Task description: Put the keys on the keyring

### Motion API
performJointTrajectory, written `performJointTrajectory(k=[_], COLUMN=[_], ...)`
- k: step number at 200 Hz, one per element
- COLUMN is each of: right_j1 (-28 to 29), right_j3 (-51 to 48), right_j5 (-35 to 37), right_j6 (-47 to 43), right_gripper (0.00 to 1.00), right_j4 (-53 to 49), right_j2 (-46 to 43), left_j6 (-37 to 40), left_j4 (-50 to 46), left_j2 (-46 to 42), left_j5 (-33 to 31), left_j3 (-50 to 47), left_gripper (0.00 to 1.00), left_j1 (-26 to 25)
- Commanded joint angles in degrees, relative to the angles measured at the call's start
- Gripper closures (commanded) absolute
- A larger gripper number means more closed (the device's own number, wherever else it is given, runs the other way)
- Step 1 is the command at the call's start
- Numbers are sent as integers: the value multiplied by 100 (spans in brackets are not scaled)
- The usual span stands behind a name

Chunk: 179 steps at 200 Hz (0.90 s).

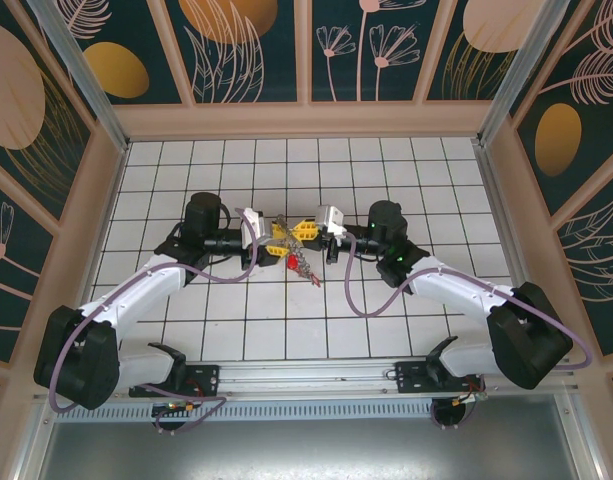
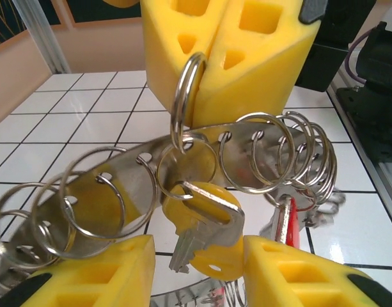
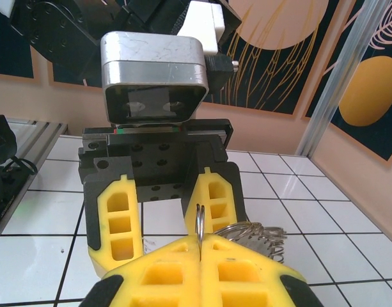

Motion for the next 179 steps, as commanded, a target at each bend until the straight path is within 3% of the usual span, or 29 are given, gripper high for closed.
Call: performJointTrajectory(k=[1, 86, 179], right_j1=[28, 142, 186], right_j3=[266, 266, 298], right_j5=[-151, 35, 325], right_j6=[-83, -129, -428], right_gripper=[100, 100, 100], right_j4=[383, 361, -163], right_j2=[3, 21, -49], left_j6=[-247, -291, 37], left_j4=[382, 562, 310], left_j2=[-52, -96, -426], left_j5=[119, -25, -591], left_j3=[-42, -114, -148], left_gripper=[59, 64, 97], left_j1=[-40, -205, -203])
